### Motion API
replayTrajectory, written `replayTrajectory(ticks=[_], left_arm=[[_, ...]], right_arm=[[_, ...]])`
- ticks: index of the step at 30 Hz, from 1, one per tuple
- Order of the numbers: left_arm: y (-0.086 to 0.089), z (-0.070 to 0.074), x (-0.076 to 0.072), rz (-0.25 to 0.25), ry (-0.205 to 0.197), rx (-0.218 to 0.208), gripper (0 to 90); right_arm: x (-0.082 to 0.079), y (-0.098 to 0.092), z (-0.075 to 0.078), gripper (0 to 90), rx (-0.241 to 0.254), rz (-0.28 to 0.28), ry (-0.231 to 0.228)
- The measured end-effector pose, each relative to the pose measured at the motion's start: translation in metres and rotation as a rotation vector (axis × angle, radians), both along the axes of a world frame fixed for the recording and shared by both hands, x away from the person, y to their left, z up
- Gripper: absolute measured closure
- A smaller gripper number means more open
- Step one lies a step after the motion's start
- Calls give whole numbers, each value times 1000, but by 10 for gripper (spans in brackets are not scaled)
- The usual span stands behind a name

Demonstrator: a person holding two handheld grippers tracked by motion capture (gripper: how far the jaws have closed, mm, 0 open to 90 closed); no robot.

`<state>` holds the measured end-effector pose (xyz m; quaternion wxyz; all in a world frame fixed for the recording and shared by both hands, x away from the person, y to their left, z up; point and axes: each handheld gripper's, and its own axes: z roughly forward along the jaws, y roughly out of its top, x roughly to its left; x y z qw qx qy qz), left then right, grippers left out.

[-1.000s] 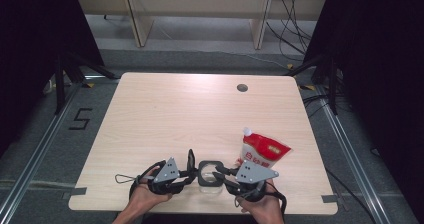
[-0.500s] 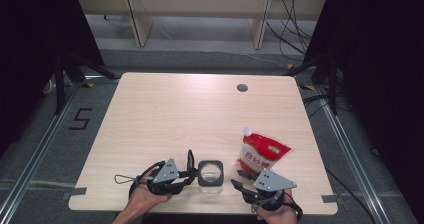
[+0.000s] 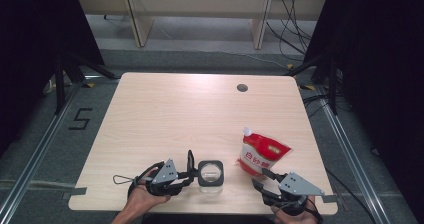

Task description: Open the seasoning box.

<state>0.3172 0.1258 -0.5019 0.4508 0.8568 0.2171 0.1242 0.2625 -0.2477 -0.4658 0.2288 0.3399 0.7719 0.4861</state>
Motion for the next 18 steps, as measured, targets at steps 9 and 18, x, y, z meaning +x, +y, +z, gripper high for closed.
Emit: replayTrajectory(ticks=[9, 18], left_arm=[[1, 1, 0, -30, -1, 4, 731], [4, 1, -6, -10, 44, -19, 522]], right_arm=[[-4, -26, -3, 461, 7, -86, 27], [3, -37, -9, 363, 21, -116, 29]])
